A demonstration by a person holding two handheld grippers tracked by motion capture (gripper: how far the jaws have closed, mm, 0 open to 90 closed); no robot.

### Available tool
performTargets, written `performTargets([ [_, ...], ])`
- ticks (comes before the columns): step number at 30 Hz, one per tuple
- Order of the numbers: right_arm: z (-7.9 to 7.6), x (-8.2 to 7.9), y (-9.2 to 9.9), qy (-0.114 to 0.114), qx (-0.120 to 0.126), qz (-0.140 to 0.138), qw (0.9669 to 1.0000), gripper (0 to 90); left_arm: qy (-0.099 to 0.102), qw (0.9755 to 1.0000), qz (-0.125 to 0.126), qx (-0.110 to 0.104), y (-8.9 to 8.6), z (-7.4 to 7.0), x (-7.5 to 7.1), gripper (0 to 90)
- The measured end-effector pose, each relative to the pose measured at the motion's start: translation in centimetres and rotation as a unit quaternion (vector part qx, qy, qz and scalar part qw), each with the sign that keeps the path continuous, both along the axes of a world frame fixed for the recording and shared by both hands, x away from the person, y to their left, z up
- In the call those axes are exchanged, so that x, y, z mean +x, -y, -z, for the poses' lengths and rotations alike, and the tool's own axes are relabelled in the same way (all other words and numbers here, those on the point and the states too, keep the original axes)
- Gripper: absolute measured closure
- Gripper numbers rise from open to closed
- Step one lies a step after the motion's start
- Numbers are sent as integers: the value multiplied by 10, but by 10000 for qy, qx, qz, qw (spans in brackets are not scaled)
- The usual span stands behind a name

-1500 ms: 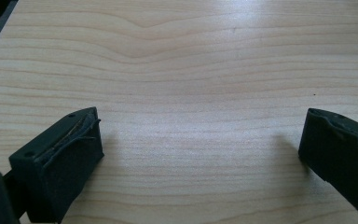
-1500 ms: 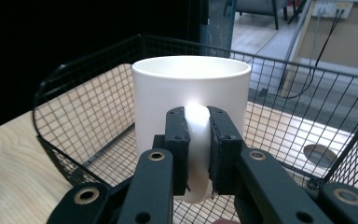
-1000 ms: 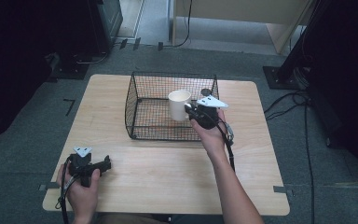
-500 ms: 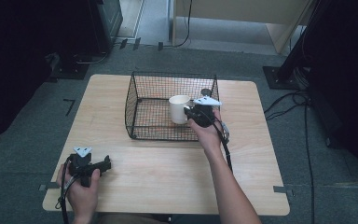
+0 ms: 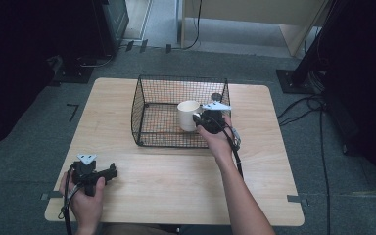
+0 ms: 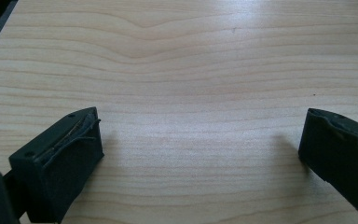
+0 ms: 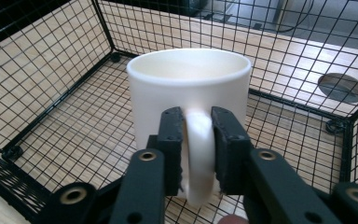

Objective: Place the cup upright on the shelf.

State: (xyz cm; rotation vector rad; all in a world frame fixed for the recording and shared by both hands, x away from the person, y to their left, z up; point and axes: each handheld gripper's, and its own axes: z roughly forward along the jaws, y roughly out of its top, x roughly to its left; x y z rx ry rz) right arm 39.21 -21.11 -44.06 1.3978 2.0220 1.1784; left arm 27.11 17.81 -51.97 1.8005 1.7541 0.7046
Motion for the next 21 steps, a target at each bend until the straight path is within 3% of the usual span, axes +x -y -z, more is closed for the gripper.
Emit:
performTargets([
  [13, -6, -1, 4, 40, 197, 61, 9998, 686, 1, 10000, 4, 6, 0, 0, 0, 0],
  [21, -18, -10, 4, 220, 300, -31, 9993, 468, 1, 10000, 5, 7, 0, 0, 0, 0],
])
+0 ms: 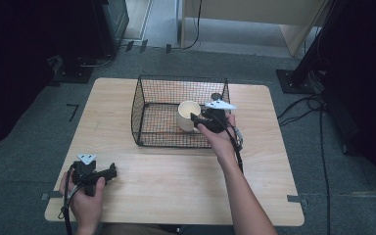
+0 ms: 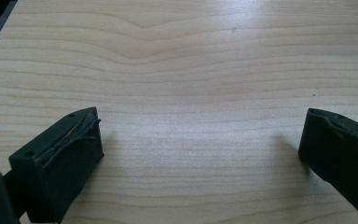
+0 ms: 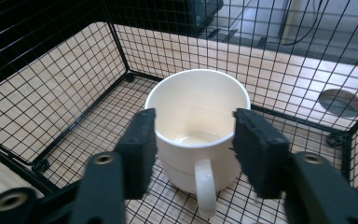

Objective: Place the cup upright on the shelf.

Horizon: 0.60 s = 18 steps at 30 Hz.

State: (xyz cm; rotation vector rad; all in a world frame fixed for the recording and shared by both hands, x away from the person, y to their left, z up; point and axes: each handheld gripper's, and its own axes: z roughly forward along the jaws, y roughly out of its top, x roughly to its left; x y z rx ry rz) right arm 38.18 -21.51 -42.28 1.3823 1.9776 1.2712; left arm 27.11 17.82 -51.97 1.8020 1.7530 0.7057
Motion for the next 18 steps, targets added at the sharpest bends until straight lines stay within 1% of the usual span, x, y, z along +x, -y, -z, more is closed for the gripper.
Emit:
performTargets([
  [2, -3, -4, 0, 59, -26, 23, 10000, 413, 1, 10000, 1, -1, 0, 0, 0, 0],
  [4, -7, -9, -1, 107, -45, 28, 9999, 331, 1, 10000, 1, -1, 0, 0, 0, 0],
  [9, -16, -18, 0, 175, -98, 54, 9998, 182, 1, 10000, -1, -1, 0, 0, 0, 0],
  [12, -21, -25, 1, 162, -120, -16, 9998, 109, 9, 10000, -8, -5, 0, 0, 0, 0],
  [13, -22, -29, 1, 186, -143, -44, 9997, 69, 10, 10000, -3, -2, 0, 0, 0, 0],
  [14, -24, -31, 1, 160, -174, -63, 9997, 21, 1, 10000, 5, 6, 0, 0, 0, 0],
  [15, -25, -32, 2, 122, -196, -81, 9997, 0, 0, 10000, 6, 7, 0, 0, 0, 0],
  [16, -26, -36, 3, 94, -205, -148, 9996, 0, 0, 10000, -1, -1, 0, 0, 0, 0],
  [18, -28, -42, 4, 149, -253, -201, 9994, 0, 10, 10000, -9, -8, 0, 0, 0, 0],
])
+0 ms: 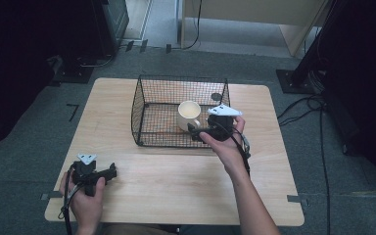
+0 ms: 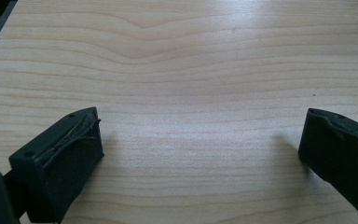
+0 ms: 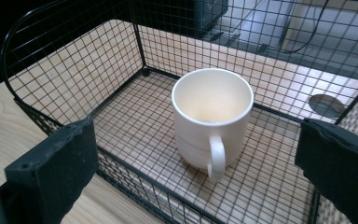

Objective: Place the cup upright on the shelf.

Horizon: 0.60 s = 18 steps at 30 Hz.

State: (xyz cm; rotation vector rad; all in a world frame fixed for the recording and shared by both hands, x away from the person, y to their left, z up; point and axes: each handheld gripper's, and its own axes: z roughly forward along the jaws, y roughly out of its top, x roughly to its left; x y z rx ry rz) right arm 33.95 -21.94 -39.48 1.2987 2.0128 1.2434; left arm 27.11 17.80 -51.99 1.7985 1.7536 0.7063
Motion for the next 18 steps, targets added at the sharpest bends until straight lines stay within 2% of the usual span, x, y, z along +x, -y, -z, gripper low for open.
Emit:
performTargets([
  [7, -3, -20, 9, 46, -33, 55, 10000, 0, 5, 10000, 4, 6, 0, 0, 0, 0],
  [18, 2, -49, 39, 145, 30, 164, 9998, 0, 7, 10000, -3, 1, 0, 0, 0, 0],
])
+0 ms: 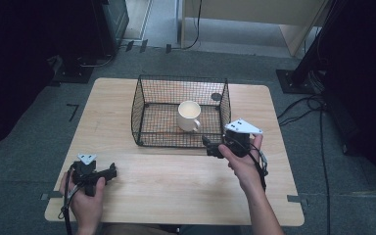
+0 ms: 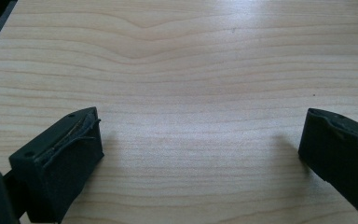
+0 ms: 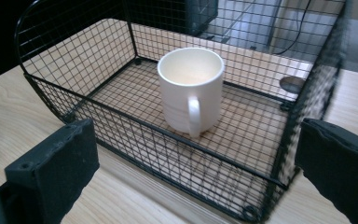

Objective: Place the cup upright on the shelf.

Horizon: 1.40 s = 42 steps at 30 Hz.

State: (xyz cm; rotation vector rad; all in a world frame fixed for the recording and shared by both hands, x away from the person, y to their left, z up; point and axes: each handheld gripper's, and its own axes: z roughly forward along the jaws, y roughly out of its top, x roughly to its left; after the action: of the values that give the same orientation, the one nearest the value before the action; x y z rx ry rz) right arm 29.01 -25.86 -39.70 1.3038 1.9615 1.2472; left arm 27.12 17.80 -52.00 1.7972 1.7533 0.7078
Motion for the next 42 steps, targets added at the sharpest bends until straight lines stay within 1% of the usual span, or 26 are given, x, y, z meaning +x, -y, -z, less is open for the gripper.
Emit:
performTargets([
  [7, 6, -14, 23, 16, 35, 213, 9998, 0, -11, 10000, 10, 7, 0, 0, 0, 0],
  [11, 13, -21, 36, -21, -5, 313, 9995, 0, -17, 10000, 15, 14, 0, 0, 0, 0],
  [16, 22, -27, 50, -69, -38, 506, 9987, 0, -19, 10000, 16, 15, 0, 0, 0, 0],
  [26, 39, -37, 76, -172, -112, 776, 9968, 0, -17, 10000, 16, 15, 0, 0, 0, 0],
  [34, 56, -46, 98, -229, -169, 1049, 9941, 0, -17, 10000, 15, 15, 0, 0, 0, 0],
  [37, 65, -51, 109, -311, -129, 1193, 9923, 0, -22, 10000, 19, 14, 0, 0, 0, 0],
  [42, 75, -59, 127, -398, -156, 1370, 9897, 0, -17, 10000, 17, 17, 0, 0, 0, 0],
])
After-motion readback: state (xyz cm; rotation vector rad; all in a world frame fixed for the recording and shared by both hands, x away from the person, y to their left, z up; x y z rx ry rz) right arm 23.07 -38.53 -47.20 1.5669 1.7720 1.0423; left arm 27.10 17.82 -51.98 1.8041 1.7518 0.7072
